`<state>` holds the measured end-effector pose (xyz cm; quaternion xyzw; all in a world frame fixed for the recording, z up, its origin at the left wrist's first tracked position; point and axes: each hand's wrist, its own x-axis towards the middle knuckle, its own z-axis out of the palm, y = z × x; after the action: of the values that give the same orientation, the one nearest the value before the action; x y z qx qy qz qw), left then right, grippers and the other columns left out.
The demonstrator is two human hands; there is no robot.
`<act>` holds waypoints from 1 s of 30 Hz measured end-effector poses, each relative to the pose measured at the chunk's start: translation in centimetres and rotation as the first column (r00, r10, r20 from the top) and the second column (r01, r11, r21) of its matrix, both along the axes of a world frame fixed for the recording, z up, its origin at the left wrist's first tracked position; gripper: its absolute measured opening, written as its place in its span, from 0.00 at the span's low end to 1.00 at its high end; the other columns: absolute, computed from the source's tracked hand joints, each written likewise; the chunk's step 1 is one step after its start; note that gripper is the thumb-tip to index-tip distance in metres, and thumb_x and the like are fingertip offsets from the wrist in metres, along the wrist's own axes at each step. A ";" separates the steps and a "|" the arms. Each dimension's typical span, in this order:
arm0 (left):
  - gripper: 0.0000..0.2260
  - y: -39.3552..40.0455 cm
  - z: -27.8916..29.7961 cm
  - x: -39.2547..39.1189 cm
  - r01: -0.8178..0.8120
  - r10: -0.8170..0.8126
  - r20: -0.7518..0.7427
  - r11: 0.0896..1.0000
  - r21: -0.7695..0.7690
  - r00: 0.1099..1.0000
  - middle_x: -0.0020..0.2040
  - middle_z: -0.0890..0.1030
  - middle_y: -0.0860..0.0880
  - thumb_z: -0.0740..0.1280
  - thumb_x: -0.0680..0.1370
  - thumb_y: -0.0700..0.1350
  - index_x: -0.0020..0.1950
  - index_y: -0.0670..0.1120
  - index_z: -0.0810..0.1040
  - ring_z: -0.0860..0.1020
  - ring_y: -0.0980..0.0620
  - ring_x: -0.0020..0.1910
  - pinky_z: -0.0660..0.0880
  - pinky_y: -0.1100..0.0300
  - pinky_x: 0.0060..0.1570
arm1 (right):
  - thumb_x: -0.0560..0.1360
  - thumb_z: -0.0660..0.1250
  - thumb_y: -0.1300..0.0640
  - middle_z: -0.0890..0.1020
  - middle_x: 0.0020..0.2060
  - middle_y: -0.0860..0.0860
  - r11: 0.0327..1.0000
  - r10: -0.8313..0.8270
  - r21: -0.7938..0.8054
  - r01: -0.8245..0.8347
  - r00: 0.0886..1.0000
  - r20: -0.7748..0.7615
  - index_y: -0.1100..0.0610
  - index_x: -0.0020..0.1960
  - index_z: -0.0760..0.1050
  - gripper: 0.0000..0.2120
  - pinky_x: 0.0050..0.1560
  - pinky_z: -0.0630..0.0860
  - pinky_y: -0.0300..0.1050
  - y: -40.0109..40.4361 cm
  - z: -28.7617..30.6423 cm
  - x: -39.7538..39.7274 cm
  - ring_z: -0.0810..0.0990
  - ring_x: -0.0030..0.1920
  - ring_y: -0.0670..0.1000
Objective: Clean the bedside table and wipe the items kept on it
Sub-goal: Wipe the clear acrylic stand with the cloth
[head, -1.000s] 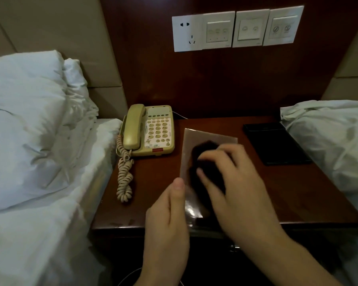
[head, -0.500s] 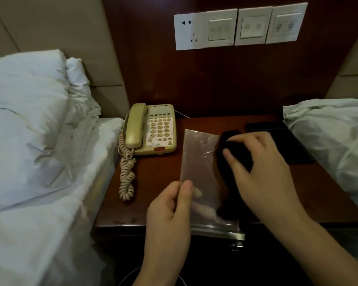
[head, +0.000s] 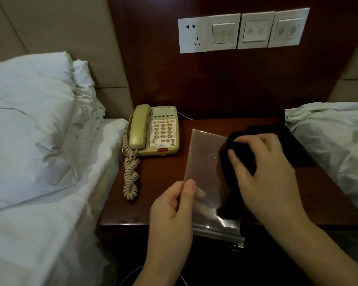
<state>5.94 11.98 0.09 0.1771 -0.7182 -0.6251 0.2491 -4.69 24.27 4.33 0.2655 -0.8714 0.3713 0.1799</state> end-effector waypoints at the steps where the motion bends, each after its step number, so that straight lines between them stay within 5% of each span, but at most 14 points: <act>1: 0.16 -0.2 -0.1 -0.1 -0.017 0.017 -0.019 1.000 0.017 1.000 0.34 0.85 0.46 0.61 0.85 0.50 0.40 0.50 0.81 0.83 0.51 0.37 0.77 0.57 0.43 | 0.77 0.65 0.48 0.65 0.53 0.39 0.993 0.079 0.089 -0.079 0.997 0.004 0.45 0.59 0.73 0.11 0.48 0.66 0.32 -0.1 -0.2 1.2 0.71 0.52 0.41; 4: 0.18 -0.7 -0.2 -0.3 -0.016 0.018 -0.039 0.998 0.065 0.999 0.36 0.82 0.48 0.60 0.85 0.49 0.40 0.46 0.81 0.79 0.54 0.37 0.74 0.60 0.39 | 0.76 0.63 0.45 0.65 0.53 0.37 0.894 0.343 0.304 -0.329 0.939 0.008 0.41 0.57 0.72 0.11 0.49 0.72 0.34 -0.7 -1.1 4.1 0.71 0.51 0.40; 10: 0.19 0.5 -0.4 -0.3 0.056 -0.056 -0.003 0.994 0.090 0.998 0.41 0.86 0.43 0.57 0.85 0.51 0.44 0.46 0.83 0.84 0.47 0.42 0.80 0.51 0.45 | 0.75 0.65 0.45 0.65 0.52 0.35 0.990 0.131 0.058 -0.132 0.991 0.015 0.43 0.59 0.74 0.12 0.49 0.66 0.28 -0.6 -0.6 2.0 0.69 0.52 0.37; 15: 0.20 0.5 0.5 -0.4 -0.042 0.055 -0.076 0.986 0.160 0.996 0.44 0.87 0.51 0.56 0.84 0.53 0.48 0.49 0.86 0.85 0.57 0.46 0.78 0.67 0.43 | 0.74 0.61 0.43 0.67 0.54 0.35 0.921 0.345 0.173 -0.348 0.937 0.050 0.41 0.59 0.73 0.14 0.52 0.73 0.33 -2.0 -0.6 4.6 0.72 0.53 0.38; 19: 0.23 -0.1 0.6 -0.3 -0.057 0.062 -0.026 0.988 0.144 0.998 0.37 0.87 0.43 0.55 0.84 0.56 0.45 0.43 0.83 0.86 0.48 0.39 0.79 0.54 0.46 | 0.75 0.66 0.45 0.66 0.51 0.36 0.985 0.119 0.118 -0.123 0.992 0.044 0.43 0.57 0.75 0.11 0.50 0.67 0.32 -0.1 -0.6 1.9 0.70 0.49 0.38; 22: 0.21 -0.5 0.6 -0.4 -0.090 0.091 0.001 0.988 0.128 0.996 0.35 0.87 0.44 0.55 0.86 0.54 0.45 0.44 0.80 0.85 0.47 0.41 0.77 0.43 0.57 | 0.76 0.68 0.46 0.73 0.51 0.41 0.993 -0.007 -0.113 0.030 0.980 0.198 0.44 0.55 0.76 0.09 0.50 0.73 0.38 1.5 -0.5 0.9 0.76 0.50 0.42; 24: 0.20 -0.7 0.9 -0.5 -0.112 0.113 -0.001 0.983 0.144 0.994 0.35 0.87 0.44 0.54 0.86 0.54 0.46 0.44 0.79 0.85 0.47 0.43 0.76 0.42 0.60 | 0.75 0.69 0.45 0.78 0.50 0.41 0.938 0.050 -0.330 0.102 0.905 0.422 0.41 0.53 0.76 0.08 0.49 0.80 0.46 1.9 0.0 1.4 0.80 0.50 0.44; 26: 0.20 -0.6 1.1 -0.6 -0.126 0.128 -0.003 0.982 0.139 0.992 0.35 0.87 0.45 0.54 0.86 0.53 0.47 0.44 0.79 0.85 0.50 0.44 0.76 0.51 0.56 | 0.73 0.71 0.46 0.81 0.49 0.41 0.932 0.135 -0.351 0.091 0.811 0.570 0.40 0.55 0.78 0.11 0.50 0.81 0.48 2.4 0.1 1.7 0.82 0.49 0.46; 30: 0.19 -0.5 1.5 -0.6 -0.140 0.139 0.029 0.989 0.043 0.990 0.40 0.87 0.52 0.53 0.86 0.54 0.48 0.49 0.80 0.83 0.58 0.44 0.74 0.59 0.50 | 0.75 0.70 0.51 0.86 0.41 0.43 0.935 0.326 -0.342 -0.088 0.590 0.739 0.44 0.51 0.83 0.06 0.38 0.79 0.37 2.3 0.3 2.6 0.85 0.41 0.45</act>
<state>5.32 11.53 1.60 0.2404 -0.6931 -0.6197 0.2790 -2.06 26.58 4.58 0.1495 -0.7649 0.5829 -0.2300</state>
